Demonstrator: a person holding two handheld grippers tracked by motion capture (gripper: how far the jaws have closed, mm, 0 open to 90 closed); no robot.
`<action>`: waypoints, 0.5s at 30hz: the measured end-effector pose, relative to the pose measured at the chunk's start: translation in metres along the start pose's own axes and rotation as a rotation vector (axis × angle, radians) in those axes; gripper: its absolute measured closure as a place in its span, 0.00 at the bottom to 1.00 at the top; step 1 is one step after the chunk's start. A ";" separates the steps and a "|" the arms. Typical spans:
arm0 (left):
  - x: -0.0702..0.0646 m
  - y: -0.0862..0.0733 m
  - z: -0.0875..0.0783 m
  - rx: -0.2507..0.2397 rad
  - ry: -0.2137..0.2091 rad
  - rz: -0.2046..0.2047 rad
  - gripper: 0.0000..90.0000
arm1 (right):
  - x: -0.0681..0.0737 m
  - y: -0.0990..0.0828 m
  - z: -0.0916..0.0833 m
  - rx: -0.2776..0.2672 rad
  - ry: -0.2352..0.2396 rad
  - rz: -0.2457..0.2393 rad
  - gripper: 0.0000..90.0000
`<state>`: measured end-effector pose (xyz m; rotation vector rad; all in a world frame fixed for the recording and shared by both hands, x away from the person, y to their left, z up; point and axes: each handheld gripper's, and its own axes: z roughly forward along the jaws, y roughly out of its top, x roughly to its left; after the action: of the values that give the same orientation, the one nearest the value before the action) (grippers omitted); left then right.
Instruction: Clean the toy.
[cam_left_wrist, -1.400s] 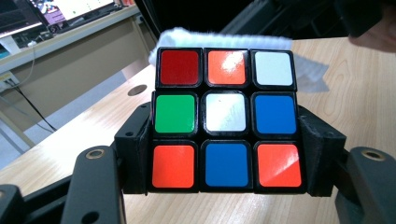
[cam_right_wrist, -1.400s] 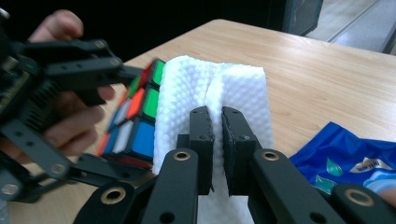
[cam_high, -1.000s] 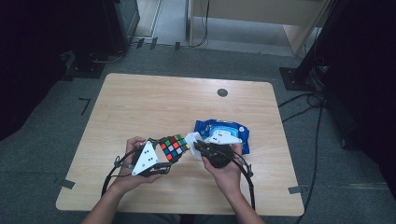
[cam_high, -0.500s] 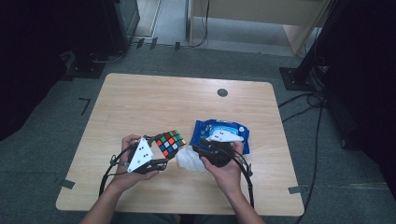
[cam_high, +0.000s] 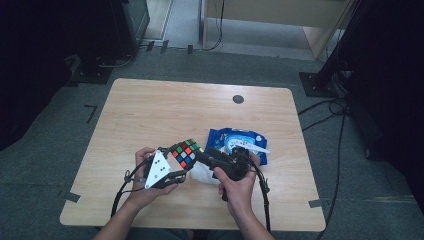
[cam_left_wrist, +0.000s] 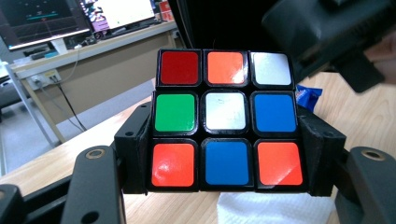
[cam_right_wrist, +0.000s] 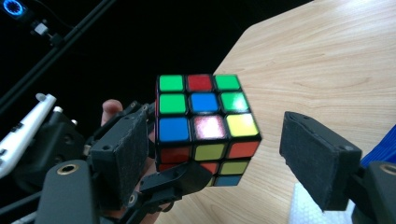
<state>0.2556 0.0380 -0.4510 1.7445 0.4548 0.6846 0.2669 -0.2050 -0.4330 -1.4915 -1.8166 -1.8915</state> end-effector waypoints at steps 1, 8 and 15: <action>-0.002 0.000 0.001 -0.003 0.001 -0.008 0.38 | 0.000 -0.002 0.001 -0.002 0.000 0.002 0.28; -0.014 0.002 0.004 -0.011 -0.017 -0.004 0.38 | 0.002 -0.011 0.011 -0.006 -0.005 -0.020 0.35; -0.014 0.000 0.006 0.007 -0.036 -0.011 0.36 | -0.006 -0.007 0.009 0.040 0.028 0.040 0.39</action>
<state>0.2493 0.0246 -0.4549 1.7567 0.4424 0.6434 0.2699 -0.1989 -0.4442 -1.4700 -1.7884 -1.8371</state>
